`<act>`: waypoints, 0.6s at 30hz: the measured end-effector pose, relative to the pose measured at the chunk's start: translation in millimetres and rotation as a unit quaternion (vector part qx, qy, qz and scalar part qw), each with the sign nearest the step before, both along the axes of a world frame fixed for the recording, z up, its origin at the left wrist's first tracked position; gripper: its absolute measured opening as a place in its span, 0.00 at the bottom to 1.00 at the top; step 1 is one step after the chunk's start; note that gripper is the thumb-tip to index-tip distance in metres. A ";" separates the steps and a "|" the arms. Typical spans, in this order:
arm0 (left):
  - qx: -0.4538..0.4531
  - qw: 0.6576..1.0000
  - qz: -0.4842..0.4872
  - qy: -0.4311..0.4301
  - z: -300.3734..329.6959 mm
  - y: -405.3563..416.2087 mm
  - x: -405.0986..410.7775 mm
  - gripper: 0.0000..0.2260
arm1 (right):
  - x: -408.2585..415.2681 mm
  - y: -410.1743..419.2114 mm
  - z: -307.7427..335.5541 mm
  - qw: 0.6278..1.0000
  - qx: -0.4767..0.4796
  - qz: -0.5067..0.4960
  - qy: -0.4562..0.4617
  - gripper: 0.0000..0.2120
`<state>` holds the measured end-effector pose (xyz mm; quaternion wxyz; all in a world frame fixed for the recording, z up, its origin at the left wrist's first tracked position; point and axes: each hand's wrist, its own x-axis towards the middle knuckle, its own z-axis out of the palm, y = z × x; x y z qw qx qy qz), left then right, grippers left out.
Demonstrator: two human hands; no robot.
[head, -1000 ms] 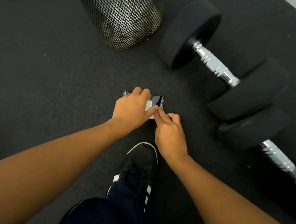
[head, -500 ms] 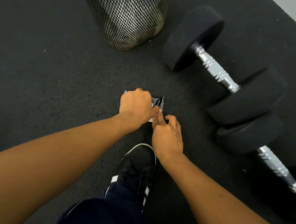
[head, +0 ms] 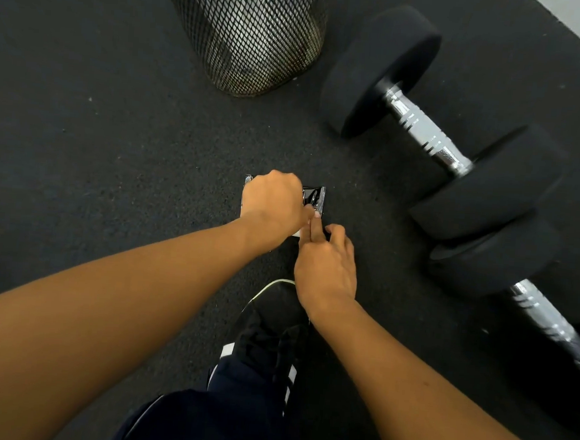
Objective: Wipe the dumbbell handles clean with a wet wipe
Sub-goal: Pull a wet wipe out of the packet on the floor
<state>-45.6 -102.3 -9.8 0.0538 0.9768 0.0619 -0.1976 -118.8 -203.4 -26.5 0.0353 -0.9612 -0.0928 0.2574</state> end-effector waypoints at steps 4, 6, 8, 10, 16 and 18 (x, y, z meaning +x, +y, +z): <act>-0.008 1.000 0.010 0.009 3.0 -3.9 1.0 0.18 | -0.4 0.0 -0.4 1.000 0.006 -0.004 0.005 0.24; -0.001 1.000 0.003 0.013 2.8 -7.5 2.1 0.17 | -0.9 1.5 -0.6 1.000 0.008 -0.011 0.005 0.21; 0.007 1.000 -0.015 0.022 3.7 -12.4 5.2 0.15 | -2.0 5.0 0.7 1.000 0.004 -0.020 0.005 0.19; 0.015 0.999 -0.033 0.027 4.9 -16.4 10.1 0.12 | -2.1 8.8 2.9 1.000 -0.009 -0.022 0.010 0.18; 0.030 0.998 -0.035 0.036 3.9 -9.5 14.1 0.15 | 0.2 10.4 3.4 0.999 -0.032 -0.008 0.006 0.25; 0.018 0.999 -0.022 0.041 3.4 -8.9 14.3 0.15 | -1.3 9.4 2.6 0.999 -0.033 -0.003 0.004 0.27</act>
